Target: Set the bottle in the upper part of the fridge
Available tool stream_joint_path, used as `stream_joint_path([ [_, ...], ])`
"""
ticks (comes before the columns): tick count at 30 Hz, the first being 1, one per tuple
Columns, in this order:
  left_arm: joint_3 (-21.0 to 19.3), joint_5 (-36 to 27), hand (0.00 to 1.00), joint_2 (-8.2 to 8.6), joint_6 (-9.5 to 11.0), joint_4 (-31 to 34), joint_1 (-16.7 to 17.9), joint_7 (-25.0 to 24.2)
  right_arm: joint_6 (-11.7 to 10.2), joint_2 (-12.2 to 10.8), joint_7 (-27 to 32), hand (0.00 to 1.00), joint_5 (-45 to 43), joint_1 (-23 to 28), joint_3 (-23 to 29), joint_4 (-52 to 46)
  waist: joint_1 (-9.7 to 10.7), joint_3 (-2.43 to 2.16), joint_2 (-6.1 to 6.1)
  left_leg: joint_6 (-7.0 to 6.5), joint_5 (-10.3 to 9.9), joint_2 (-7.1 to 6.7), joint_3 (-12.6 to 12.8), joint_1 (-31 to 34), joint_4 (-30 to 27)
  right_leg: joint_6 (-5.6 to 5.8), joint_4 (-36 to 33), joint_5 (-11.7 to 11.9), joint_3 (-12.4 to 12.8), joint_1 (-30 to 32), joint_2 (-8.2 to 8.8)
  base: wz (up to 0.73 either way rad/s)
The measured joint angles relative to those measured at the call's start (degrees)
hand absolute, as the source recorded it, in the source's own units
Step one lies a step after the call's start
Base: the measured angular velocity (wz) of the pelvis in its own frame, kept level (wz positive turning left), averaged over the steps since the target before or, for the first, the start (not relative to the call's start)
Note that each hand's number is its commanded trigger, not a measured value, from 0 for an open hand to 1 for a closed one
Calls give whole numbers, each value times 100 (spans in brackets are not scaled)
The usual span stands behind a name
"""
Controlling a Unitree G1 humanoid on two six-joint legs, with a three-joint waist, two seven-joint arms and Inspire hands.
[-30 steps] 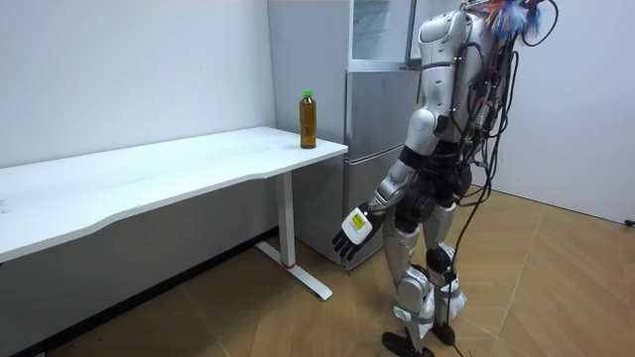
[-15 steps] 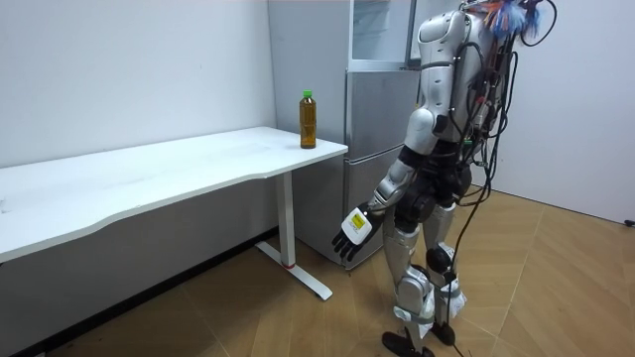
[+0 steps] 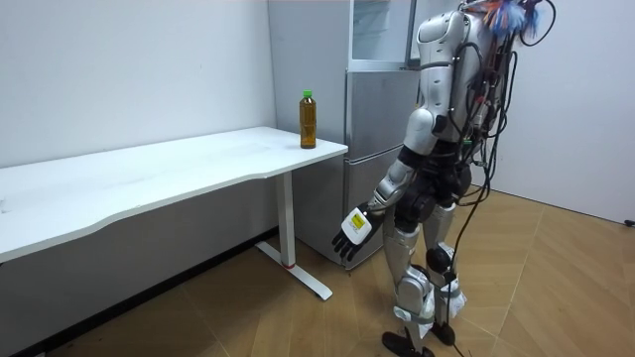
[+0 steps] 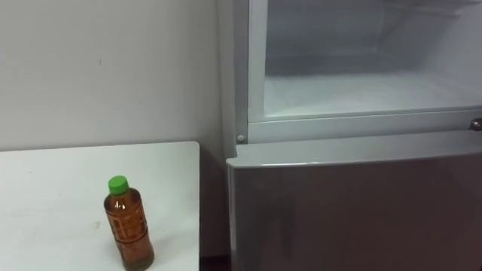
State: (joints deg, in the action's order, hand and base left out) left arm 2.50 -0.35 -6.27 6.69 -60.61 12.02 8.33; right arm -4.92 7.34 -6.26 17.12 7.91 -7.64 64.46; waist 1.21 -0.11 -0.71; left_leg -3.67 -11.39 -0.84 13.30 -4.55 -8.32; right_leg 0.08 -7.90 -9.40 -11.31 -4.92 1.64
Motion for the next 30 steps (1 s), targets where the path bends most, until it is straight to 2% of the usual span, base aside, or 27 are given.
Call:
stream_joint_path([
  [4,50,-1,0,-19,39,0,-47,0,0,0,-80,0,-390,16,-11,-528,-11,2,-4,-1,-2,1,0,33,-25,-5,-3,-12,22,51,9,-1],
  [10,46,0,0,-33,114,-1,-62,-10,-73,-4,-95,0,-417,105,-22,-1858,-33,17,-11,0,-1,6,0,82,-41,-12,-52,-7,17,105,-19,-1],
  [13,42,1,0,-34,136,-9,-96,-35,-154,-23,-146,0,-417,101,-27,-2086,-101,14,-13,0,-2,6,0,72,-38,-11,-74,-9,17,106,-21,0],
  [18,23,-8,0,-68,181,-124,-152,-65,-154,-29,-144,0,-383,107,-32,-2165,-180,17,-34,-2,-3,7,-5,70,-33,-11,-88,-8,17,101,-12,0],
  [19,23,-8,0,-83,194,-122,-154,-79,-135,-20,-144,0,-361,120,-35,-2365,-172,26,-58,-4,-4,9,-5,86,-38,-12,-98,-8,12,103,-10,0],
  [22,-3,135,0,-94,195,-124,-205,-157,-130,-2,-151,0,-360,146,-36,-3116,-161,51,-24,-9,-16,9,-4,108,-44,-12,-90,-6,16,110,-5,-1],
  [26,-9,292,0,-109,195,-122,-231,-176,-209,1,-267,0,-352,142,-39,-3967,-169,28,-34,-8,-15,11,-7,84,-87,-13,-84,-5,20,71,-20,1],
  [30,-28,303,0,-117,196,-83,-173,-176,-208,2,-266,0,-162,151,-120,-4093,-168,22,-25,-13,-19,10,-13,106,-89,-11,-99,-2,11,75,-21,1],
])
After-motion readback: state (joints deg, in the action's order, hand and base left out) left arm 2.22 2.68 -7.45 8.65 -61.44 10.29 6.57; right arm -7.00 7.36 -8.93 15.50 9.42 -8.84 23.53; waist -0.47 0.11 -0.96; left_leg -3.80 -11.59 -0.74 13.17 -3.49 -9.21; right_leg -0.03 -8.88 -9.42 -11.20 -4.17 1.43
